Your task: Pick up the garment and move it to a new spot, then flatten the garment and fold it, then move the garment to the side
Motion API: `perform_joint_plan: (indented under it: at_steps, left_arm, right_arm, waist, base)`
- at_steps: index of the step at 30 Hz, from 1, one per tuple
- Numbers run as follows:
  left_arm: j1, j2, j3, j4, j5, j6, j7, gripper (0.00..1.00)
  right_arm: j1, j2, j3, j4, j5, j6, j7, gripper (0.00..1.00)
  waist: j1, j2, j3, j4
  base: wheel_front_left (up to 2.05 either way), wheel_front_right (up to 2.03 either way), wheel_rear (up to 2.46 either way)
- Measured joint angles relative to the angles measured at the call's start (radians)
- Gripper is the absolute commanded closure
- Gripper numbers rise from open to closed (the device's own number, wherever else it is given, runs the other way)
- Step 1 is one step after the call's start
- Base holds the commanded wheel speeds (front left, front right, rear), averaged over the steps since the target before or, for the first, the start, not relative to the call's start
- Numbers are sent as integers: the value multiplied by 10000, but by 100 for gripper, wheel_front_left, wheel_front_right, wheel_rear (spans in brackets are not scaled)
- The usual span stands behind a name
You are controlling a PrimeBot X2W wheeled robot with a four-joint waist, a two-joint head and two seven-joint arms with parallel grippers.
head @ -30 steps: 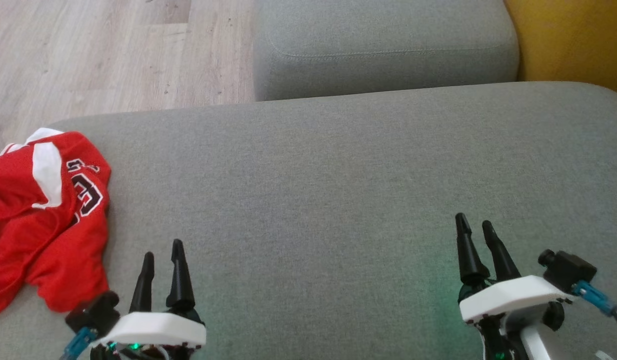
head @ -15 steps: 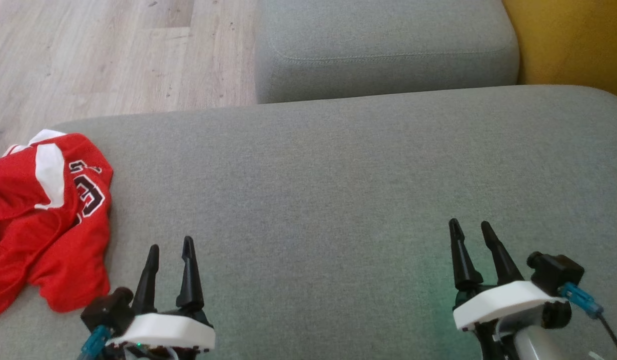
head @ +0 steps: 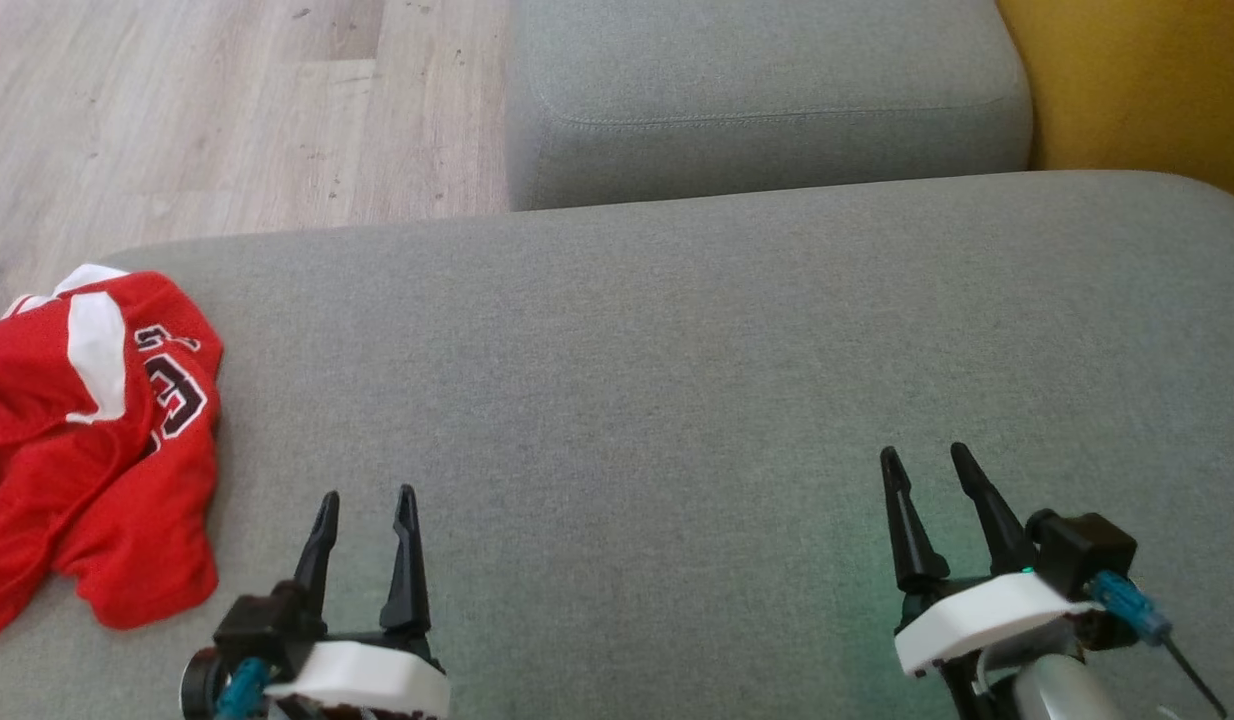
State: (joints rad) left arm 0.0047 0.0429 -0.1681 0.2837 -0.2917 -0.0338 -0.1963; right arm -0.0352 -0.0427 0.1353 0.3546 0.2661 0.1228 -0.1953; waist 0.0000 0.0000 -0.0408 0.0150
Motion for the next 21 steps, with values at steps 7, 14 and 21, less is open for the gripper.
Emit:
perform_joint_plan:
  at_steps: [7, 14, 21]
  left_arm:
    - [-73, 2, -121, 150, 734, 176, -178, 0]
    - [-137, 4, -130, 431, 1254, 343, -389, 0]
    - [-160, 4, -217, 663, 1695, 435, -535, 0]
  right_arm:
    - [-8, 0, -8, 150, -842, 0, -178, 0]
    - [-160, 0, 4, 351, -1657, 0, -353, 0]
    - [-161, -2, 31, 479, -2245, 2, -537, 0]
  waist:
    - [0, 0, 3, -5]
    - [0, 0, -69, -50]
    - [0, 0, -139, -67]
  base:
    - [0, 0, 0]
    - [0, 0, 0]
    - [0, 0, 0]
